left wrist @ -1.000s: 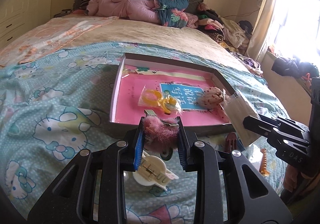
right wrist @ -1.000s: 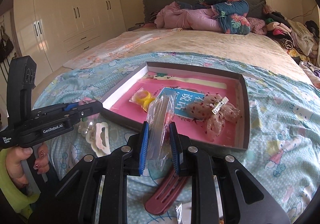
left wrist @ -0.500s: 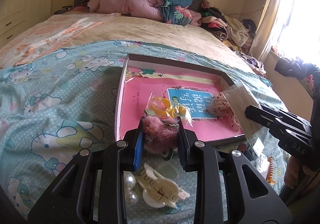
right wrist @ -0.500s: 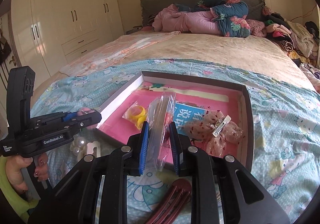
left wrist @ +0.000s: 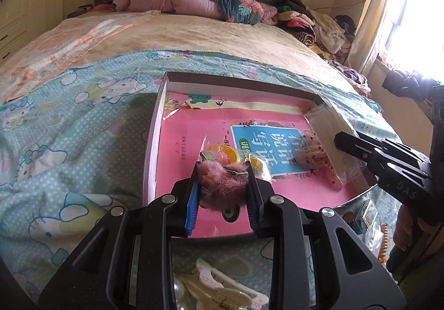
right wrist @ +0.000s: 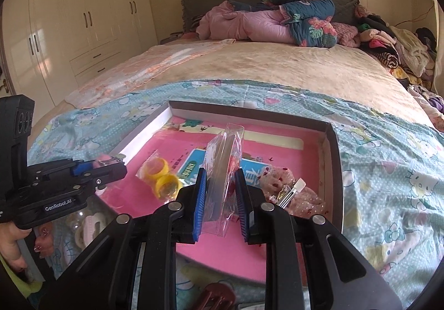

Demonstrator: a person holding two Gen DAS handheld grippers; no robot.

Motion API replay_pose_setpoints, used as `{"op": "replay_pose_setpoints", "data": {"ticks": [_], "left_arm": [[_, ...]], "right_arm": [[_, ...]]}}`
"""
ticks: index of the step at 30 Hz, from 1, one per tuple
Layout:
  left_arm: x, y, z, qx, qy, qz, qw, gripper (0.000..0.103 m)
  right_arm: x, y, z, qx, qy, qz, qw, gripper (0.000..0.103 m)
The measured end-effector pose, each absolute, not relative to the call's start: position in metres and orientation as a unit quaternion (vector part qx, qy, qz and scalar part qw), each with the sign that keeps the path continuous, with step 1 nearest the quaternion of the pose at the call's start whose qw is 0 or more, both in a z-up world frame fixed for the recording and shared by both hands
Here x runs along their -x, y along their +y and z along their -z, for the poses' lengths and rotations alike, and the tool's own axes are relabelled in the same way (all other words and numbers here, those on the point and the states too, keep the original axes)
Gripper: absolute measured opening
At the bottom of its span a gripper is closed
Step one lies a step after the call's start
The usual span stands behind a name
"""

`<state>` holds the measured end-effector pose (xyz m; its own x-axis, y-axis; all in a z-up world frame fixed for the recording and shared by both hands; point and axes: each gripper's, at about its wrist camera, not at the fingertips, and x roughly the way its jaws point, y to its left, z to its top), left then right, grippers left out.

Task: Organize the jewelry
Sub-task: 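Carry the packet and the fluffy clip over the pink-lined box, then lower both items into the box and open both tools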

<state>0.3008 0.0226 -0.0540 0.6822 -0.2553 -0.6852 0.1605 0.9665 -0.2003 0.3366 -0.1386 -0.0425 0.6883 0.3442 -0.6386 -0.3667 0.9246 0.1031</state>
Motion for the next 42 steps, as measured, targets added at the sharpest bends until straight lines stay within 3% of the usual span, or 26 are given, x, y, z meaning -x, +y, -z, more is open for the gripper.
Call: {"op": "replay_pose_setpoints", "data": {"ticks": [20,42], "left_arm": [[-0.321,0.016,0.072,0.041,0.404,0.109,0.907,0.021],[-0.310,-0.004,0.074,0.014,0.402,0.130,0.906,0.022]], "right_arm": [[-0.376,-0.133,0.065,0.018,0.369,-0.159,0.916,0.020],[-0.356,-0.138,0.084,0.014,0.399,-0.145,0.905,0.024]]}}
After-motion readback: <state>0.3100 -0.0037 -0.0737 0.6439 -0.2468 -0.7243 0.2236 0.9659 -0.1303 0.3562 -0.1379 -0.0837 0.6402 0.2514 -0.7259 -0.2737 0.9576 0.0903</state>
